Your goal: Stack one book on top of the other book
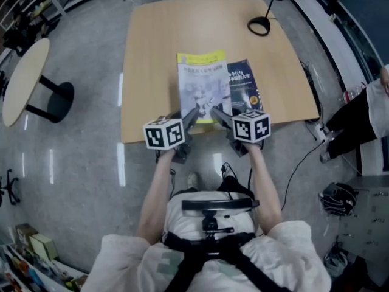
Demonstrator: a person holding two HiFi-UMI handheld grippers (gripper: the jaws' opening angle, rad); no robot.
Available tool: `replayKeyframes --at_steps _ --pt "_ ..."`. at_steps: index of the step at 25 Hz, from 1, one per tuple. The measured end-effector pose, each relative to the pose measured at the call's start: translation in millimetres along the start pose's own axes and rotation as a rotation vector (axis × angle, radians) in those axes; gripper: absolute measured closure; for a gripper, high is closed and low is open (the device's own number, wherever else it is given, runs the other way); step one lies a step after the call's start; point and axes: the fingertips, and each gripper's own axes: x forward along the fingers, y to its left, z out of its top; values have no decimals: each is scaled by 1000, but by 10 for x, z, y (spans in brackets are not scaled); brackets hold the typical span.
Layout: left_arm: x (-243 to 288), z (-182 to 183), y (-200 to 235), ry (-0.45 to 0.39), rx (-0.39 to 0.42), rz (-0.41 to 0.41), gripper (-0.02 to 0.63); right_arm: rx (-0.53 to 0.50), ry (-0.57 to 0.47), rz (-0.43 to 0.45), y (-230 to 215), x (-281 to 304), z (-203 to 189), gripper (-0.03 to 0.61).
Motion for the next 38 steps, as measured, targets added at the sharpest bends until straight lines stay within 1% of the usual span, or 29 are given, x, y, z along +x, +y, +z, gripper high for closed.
replayKeyframes --at_steps 2,5,11,15,19,23,25,27,29,32,36,38 --pt "191 -23 -187 3 8 -4 486 -2 -7 -4 -194 -185 17 451" --pt "598 -76 -444 8 6 6 486 3 -1 -2 -615 -431 24 451" --pt "1242 -353 -768 15 -66 46 486 -22 89 18 -1310 -747 -135 451" --pt "1493 -423 -891 30 -75 79 485 -28 105 33 -1577 -860 -157 449" --pt "1580 -425 -804 48 -73 116 485 -60 130 33 -1679 -754 -167 449" --pt "1596 -403 -545 67 -113 137 485 -88 182 15 -1694 -484 -160 448" --pt "1605 -426 -424 84 -132 144 485 -70 218 6 -1719 -359 -205 448" --pt "1674 -474 -377 101 -147 149 485 -42 243 -28 -1818 -323 -267 442" --pt "1718 -566 -382 113 -146 158 485 -38 239 -50 -1868 -339 -349 442" --pt "1720 -692 -374 111 -147 164 485 -35 226 -41 -1883 -344 -459 435" --pt "1841 -693 -340 102 -140 177 485 -76 266 -106 -2073 -380 -429 417" --pt "1867 -690 -327 100 -135 187 483 -94 258 -107 -2058 -360 -409 409"
